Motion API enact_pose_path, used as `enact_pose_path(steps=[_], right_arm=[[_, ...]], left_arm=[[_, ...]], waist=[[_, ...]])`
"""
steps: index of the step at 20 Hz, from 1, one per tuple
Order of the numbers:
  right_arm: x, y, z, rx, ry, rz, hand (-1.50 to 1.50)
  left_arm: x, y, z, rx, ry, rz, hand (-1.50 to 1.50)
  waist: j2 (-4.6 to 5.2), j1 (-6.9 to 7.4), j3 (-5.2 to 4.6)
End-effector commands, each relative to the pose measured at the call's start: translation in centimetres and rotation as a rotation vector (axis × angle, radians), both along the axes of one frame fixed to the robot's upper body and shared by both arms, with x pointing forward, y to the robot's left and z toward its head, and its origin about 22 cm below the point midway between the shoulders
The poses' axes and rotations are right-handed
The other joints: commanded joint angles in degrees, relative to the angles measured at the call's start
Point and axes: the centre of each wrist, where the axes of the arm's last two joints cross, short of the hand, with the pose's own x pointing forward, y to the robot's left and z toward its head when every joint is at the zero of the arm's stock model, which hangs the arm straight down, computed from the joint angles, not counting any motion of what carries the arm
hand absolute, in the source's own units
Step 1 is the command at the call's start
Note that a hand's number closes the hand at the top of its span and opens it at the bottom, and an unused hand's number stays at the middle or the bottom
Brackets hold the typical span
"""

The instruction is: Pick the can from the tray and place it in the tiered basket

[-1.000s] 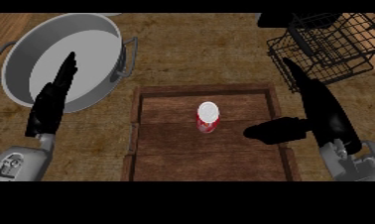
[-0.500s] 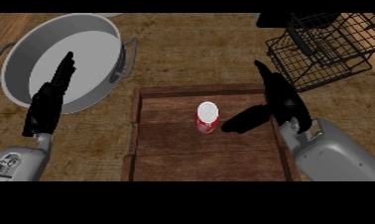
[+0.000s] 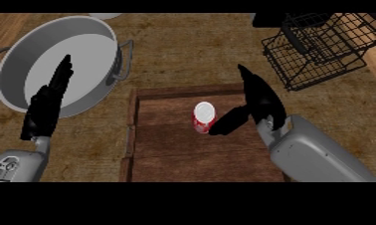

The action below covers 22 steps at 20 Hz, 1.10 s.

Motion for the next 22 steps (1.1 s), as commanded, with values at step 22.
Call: enact_pose_path(steps=[22], right_arm=[[0.6, 6.0, -3.2, -0.136, 0.181, -0.133, -1.5]], left_arm=[[0.1, 1.5, 0.7, 0.005, 0.004, 0.024, 0.0]], waist=[[-0.07, -1.18, 0.08]])
